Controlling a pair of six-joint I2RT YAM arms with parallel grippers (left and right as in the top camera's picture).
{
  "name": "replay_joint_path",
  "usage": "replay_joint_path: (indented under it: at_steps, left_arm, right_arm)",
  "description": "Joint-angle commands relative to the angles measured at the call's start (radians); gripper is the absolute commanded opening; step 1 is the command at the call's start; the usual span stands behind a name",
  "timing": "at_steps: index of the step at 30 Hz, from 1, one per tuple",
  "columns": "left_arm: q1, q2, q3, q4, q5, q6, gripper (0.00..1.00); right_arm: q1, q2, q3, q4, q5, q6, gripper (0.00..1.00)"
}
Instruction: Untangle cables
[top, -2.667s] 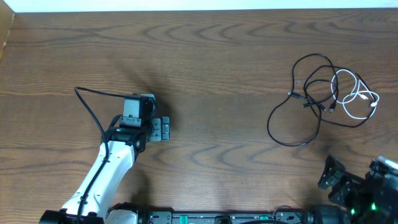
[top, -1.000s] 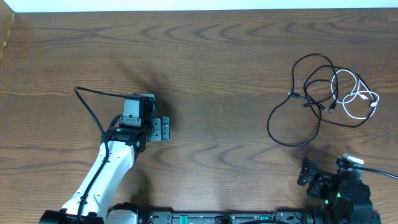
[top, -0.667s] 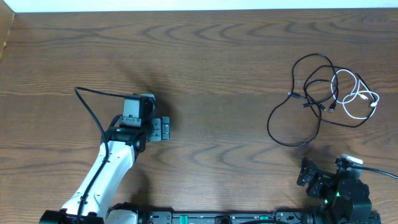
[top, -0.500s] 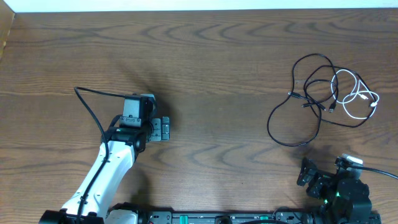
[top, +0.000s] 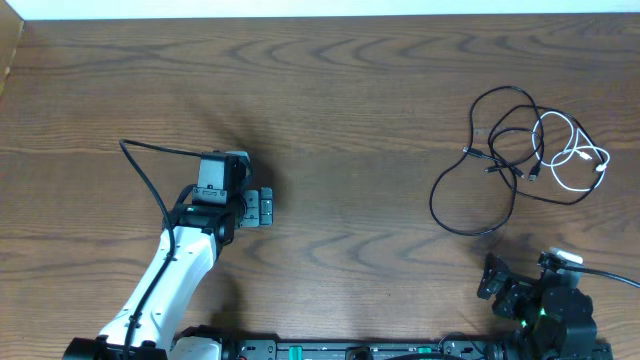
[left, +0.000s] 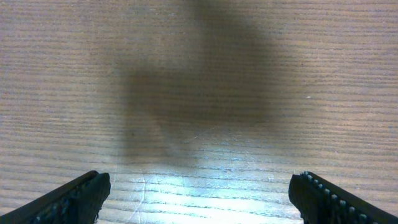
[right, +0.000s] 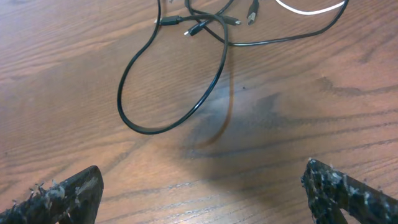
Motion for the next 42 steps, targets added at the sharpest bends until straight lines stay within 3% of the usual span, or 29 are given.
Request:
replay_joint_path:
  at_steps: [1,7,15,29,42]
  left_arm:
    - [-0.002,0.0,-0.002,0.0,-0.006,0.002,0.98]
    - [-0.002,0.0,-0.002,0.0,-0.006,0.002,0.98]
    - [-0.002,0.0,-0.002,0.0,-0.006,0.002,0.98]
    - [-0.002,0.0,-0.002,0.0,-0.006,0.002,0.98]
    - [-0.002,0.0,-0.002,0.0,-0.006,0.002,0.98]
  right_arm:
    - [-0.004,-0.01,-0.022,-0.003,0.001,0.006,0.99]
    - [-0.004,-0.011,-0.045,0.032,0.001,0.005,0.99]
    - [-0.004,-0.011,-0.054,0.235,0.001,0.005,0.99]
    - [-0.005,-0.011,-0.054,0.86,0.001,0.005,0.99]
    - [-0.005,-0.011,-0.058,1.167,0.001,0.005,0.99]
